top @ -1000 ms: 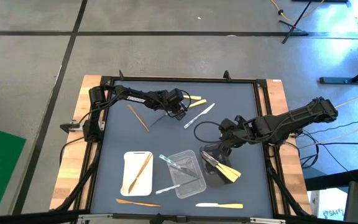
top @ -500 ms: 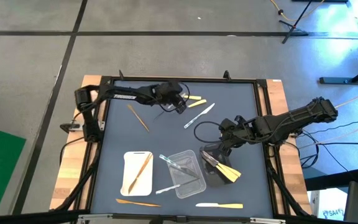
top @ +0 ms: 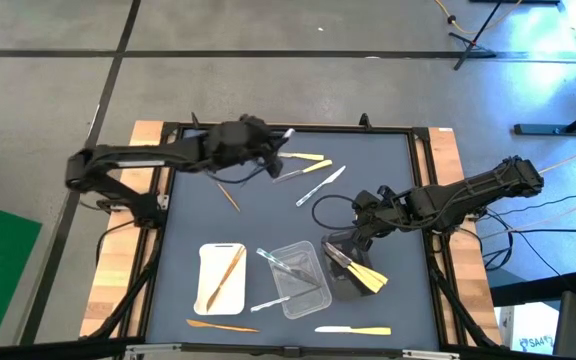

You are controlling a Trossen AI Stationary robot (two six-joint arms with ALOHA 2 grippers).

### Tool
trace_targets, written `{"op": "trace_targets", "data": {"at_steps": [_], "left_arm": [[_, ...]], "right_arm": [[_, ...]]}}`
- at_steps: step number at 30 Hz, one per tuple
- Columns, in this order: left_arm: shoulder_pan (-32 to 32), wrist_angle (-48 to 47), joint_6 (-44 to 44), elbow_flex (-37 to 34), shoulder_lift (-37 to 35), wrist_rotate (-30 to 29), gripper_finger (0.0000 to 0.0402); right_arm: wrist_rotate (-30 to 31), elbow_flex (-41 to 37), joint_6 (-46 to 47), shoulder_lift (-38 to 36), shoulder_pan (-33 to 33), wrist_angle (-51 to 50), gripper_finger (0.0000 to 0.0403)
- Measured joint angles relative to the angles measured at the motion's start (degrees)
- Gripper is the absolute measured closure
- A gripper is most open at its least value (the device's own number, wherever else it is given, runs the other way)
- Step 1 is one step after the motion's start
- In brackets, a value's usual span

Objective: Sort silverware by color (type)
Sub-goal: Put the blue patterned table knife into the transparent bin

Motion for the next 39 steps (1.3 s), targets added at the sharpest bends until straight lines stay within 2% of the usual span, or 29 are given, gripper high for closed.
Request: {"op": "trace_targets", "data": {"at_steps": [8, 14, 17, 22, 26, 34, 39], "left_arm": [[-10.91, -0.61, 3.13, 0.0, -8.86, -9.13, 0.0379], [-19.45, -0.69, 4.43, 0.0, -9.07, -18.38, 0.0379], [-23.25, 0.65, 4.21, -0.26, -9.09, -21.36, 0.0379], [-28.5, 15.05, 7.63, -6.17, -9.03, -21.46, 0.0379], [-30.14, 29.84, 9.11, -13.33, -9.07, -20.24, 0.0379], [-30.24, 66.18, 9.25, -28.5, -8.14, -8.7, 0.0378], [-30.22, 76.93, 9.86, -31.5, -5.16, -4.48, 0.0379]], "right_arm": [[0.38, 0.0, 0.0, 0.0, 0.0, 0.11, 0.0283], [0.5, 0.0, -0.23, 0.0, 0.0, 1.41, 0.0283], [0.52, 0.0, -3.24, 0.0, 0.0, 3.91, 0.0283], [0.37, 0.0, -11.27, 0.0, 0.0, 12.72, 0.0283], [0.35, 0.0, -19.54, 0.0, 0.02, 22.52, 0.0283], [0.34, 0.0, -33.37, 0.0, 0.0, 43.05, 0.0283], [0.22, 0.0, -38.7, 0.8, 0.0, 55.73, 0.0283]]}}
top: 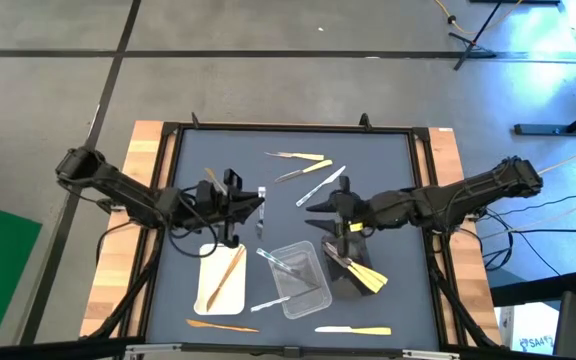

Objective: Sort silverware by color (type)
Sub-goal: Put the blue patterned table knife into the transparent bin

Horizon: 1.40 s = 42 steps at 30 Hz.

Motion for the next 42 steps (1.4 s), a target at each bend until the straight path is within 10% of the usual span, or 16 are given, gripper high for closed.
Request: {"op": "trace_targets", "data": {"at_steps": [19, 27, 42], "left_arm": [[-2.23, 19.09, 1.68, 4.28, 20.96, 7.63, 0.0378], [-2.23, 18.89, 3.8, 6.78, 22.5, 10.33, 0.0378], [-2.16, 18.83, 5.28, 6.78, 22.52, 10.39, 0.0378]], "right_arm": [[-5.43, 0.0, 0.21, 3.33, -0.02, 4.35, 0.0283], [-15.32, -0.04, 0.43, 6.82, 0.0, 7.91, 0.0283], [-12.69, 0.04, 0.36, 11.09, -0.01, 22.79, 0.0283]]}}
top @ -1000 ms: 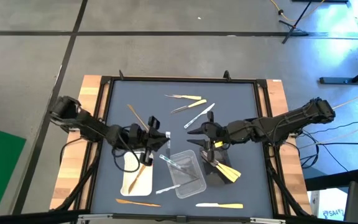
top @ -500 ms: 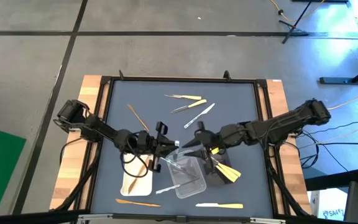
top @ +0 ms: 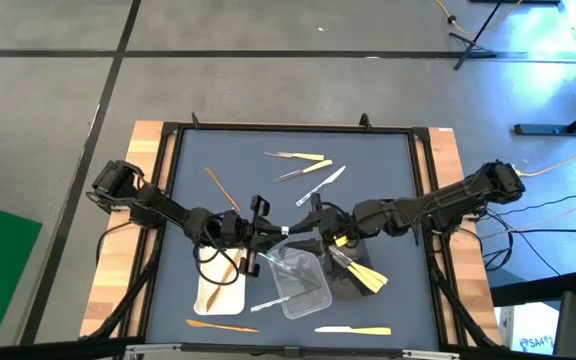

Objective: Sort silverware by color (type)
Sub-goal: Put the blue patterned table knife into the transparent bin

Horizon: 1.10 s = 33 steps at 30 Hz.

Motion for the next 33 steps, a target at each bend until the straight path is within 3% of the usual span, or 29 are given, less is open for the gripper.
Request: {"op": "trace_targets", "data": {"at_steps": [10, 19, 27, 33], "left_arm": [[0.0, -0.24, 0.13, 0.0, -0.02, -0.96, 0.0377], [-0.04, -2.25, 0.09, 0.0, -0.11, -2.42, 0.0368], [-0.07, -4.8, -0.33, -0.07, -0.09, -2.5, 0.0364], [-0.02, -7.6, -1.82, -0.07, -0.04, -3.71, 0.033]], "right_arm": [[0.47, -0.02, -0.11, 2.18, -0.01, 2.56, 0.0293], [0.45, -0.02, -0.15, 2.18, -0.01, 2.1, 0.0391], [0.11, -0.02, 2.69, 2.05, -0.01, -1.62, 0.0391], [-2.82, -0.02, 6.05, 2.1, -0.03, -4.57, 0.0393]]}}
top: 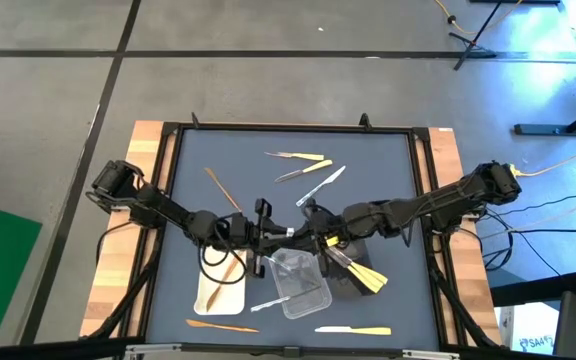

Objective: Sort silverware by color (type)
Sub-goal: Put the blue patterned table knife into the transparent bin

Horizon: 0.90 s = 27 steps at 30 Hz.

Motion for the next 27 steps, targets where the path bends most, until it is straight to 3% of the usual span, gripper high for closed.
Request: {"op": "trace_targets", "data": {"at_steps": [10, 20, 27], "left_arm": [[0.05, -1.87, 0.23, 0.0, 0.0, -0.47, 0.026], [0.18, -1.67, 0.4, 0.0, -0.17, -3.18, 0.0258], [1.07, -1.67, 0.4, 0.0, -0.17, -3.29, 0.0258]], "right_arm": [[-3.69, 0.0, 4.31, 0.09, 0.02, -6.53, 0.0399], [-9.0, 0.0, 8.06, 0.07, 0.04, -17.51, 0.0401], [-8.43, 0.0, 10.49, 0.12, 0.04, -23.63, 0.0401]]}}
